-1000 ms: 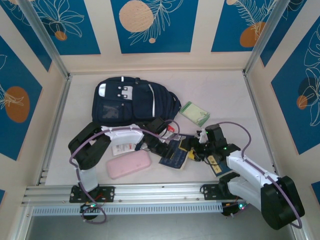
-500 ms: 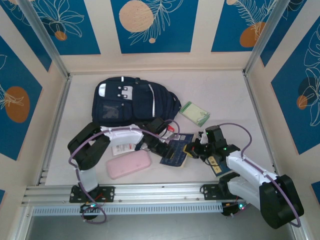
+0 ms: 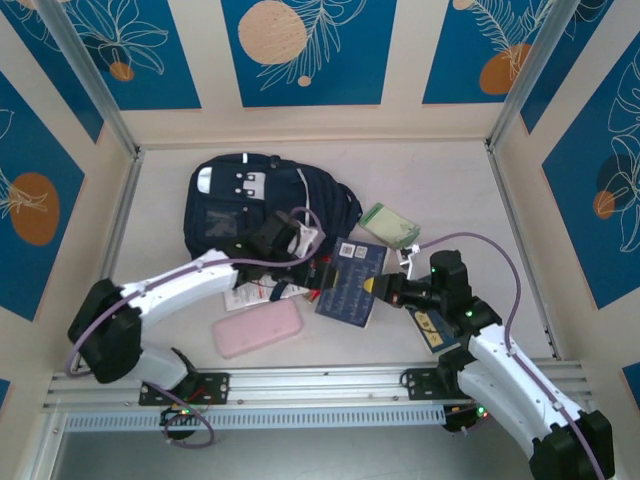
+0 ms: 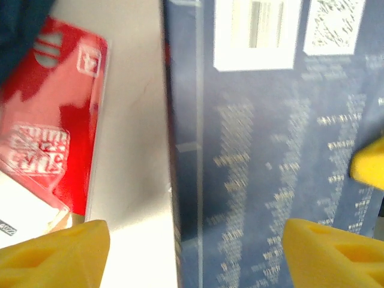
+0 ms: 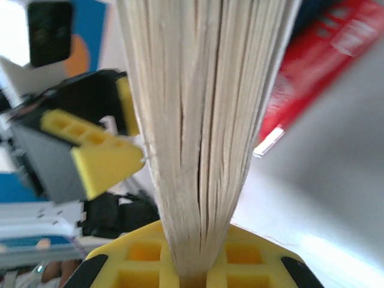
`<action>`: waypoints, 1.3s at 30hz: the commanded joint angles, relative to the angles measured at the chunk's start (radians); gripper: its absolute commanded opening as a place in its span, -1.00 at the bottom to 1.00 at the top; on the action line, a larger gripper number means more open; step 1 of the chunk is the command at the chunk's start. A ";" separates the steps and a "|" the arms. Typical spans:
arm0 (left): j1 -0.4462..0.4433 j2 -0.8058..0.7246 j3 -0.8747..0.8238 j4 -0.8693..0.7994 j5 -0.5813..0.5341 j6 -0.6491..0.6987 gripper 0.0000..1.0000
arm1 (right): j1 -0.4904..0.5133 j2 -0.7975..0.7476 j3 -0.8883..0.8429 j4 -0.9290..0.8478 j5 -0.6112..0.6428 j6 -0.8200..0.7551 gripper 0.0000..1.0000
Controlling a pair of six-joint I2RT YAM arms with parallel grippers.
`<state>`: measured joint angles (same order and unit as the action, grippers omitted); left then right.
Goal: Pack the student bag
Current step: Pick up the book from the bottom-center of the table.
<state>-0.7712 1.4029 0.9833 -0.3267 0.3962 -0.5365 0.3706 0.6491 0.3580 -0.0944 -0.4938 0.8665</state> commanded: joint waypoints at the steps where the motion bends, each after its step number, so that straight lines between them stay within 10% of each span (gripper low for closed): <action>1: 0.038 -0.071 -0.025 0.060 0.126 -0.041 0.57 | 0.000 -0.036 0.021 0.225 -0.189 0.001 -1.00; 9: 0.040 -0.198 -0.073 0.238 0.389 -0.064 0.43 | 0.003 -0.051 0.041 0.333 -0.325 0.027 -1.00; 19: 0.040 -0.240 -0.135 0.424 0.515 -0.139 -0.92 | -0.001 -0.060 0.084 0.248 -0.302 -0.007 -1.00; 22: 0.039 -0.256 -0.135 0.433 0.484 -0.129 -1.00 | -0.001 -0.063 0.096 0.216 -0.276 -0.008 -1.00; 28: 0.040 -0.338 -0.164 0.640 0.276 -0.240 -1.00 | 0.012 -0.075 -0.009 0.534 -0.070 0.317 0.28; 39: 0.032 -0.396 -0.259 0.973 -0.131 -0.471 -1.00 | 0.155 0.031 -0.053 0.911 0.206 0.508 0.72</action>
<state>-0.7307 1.0092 0.7437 0.4797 0.3954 -0.9173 0.4953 0.6586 0.3374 0.6189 -0.4183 1.2850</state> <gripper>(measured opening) 0.112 0.857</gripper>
